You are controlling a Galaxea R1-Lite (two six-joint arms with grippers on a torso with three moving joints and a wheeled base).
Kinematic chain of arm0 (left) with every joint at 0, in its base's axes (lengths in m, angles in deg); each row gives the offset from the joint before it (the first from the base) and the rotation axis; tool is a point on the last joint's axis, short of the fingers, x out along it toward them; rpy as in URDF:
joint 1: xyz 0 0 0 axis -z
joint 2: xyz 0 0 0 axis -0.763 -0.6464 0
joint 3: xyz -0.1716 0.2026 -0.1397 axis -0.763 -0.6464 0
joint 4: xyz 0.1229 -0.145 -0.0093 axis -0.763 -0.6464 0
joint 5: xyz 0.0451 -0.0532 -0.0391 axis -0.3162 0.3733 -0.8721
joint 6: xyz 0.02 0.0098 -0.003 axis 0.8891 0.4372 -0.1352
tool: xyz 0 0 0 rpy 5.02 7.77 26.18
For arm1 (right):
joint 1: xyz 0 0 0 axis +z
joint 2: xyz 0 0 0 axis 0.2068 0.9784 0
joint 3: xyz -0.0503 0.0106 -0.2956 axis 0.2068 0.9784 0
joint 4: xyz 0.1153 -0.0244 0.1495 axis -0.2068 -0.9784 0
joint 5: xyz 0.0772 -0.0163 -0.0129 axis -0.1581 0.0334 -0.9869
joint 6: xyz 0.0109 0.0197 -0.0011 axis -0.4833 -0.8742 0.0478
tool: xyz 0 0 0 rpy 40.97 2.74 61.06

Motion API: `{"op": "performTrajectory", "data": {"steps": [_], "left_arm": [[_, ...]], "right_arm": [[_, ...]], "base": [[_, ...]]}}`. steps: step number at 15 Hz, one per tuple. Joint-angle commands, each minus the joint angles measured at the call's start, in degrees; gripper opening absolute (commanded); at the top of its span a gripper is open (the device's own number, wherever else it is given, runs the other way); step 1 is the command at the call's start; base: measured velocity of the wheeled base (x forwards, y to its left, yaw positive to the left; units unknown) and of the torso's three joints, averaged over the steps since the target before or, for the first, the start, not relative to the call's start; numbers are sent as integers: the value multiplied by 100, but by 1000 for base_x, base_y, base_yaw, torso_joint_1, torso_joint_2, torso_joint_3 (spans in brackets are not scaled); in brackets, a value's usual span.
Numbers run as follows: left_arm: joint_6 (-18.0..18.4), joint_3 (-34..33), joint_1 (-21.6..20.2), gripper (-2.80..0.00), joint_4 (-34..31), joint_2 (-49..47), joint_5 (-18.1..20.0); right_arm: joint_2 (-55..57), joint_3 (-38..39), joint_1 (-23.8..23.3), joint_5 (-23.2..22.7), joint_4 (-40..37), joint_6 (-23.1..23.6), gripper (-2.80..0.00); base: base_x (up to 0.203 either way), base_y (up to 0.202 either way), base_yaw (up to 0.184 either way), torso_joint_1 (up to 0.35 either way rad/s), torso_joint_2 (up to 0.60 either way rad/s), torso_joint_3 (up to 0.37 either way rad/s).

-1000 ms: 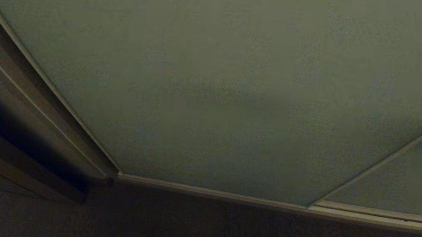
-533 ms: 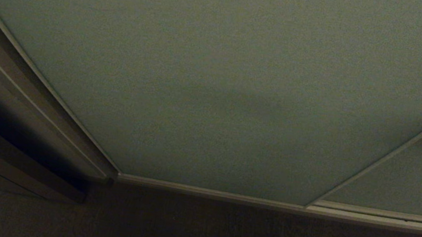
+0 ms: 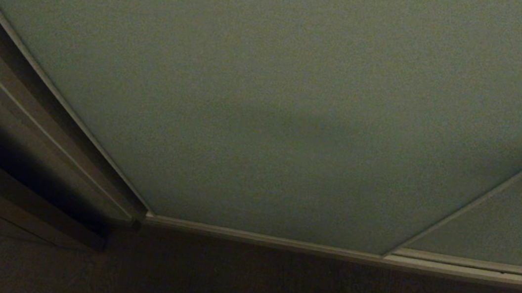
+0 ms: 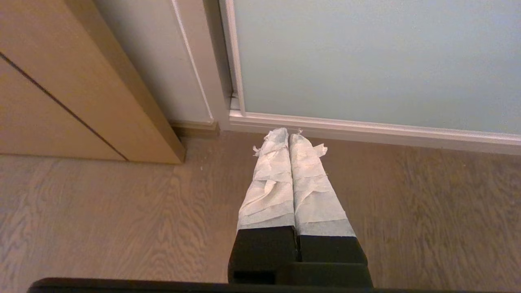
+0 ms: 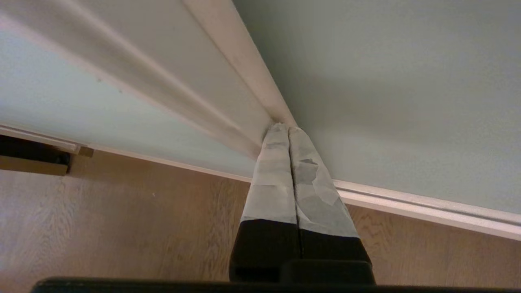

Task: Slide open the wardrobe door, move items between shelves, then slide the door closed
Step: Close the door

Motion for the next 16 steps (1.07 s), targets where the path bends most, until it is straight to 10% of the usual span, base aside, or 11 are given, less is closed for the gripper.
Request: {"op": "performTrajectory", "data": {"steps": [1, 12, 16], "left_arm": [[-2, -1, 0, -280, -2, -8, -1], [-2, -1, 0, -280, 4, -8, -1], [-2, -1, 0, -280, 2, -1, -1]], "right_arm": [[-100, 192, 7, -30, -8, 28, -280], [-2345, 2916, 147, 295, 7, 892, -280], [-4527, 4054, 1102, 1448, -57, 1079, -280]], "base": [[0, 0, 0, 0, 0, 0], [0, 0, 0, 0, 0, 0], [0, 0, 0, 0, 0, 0]]}}
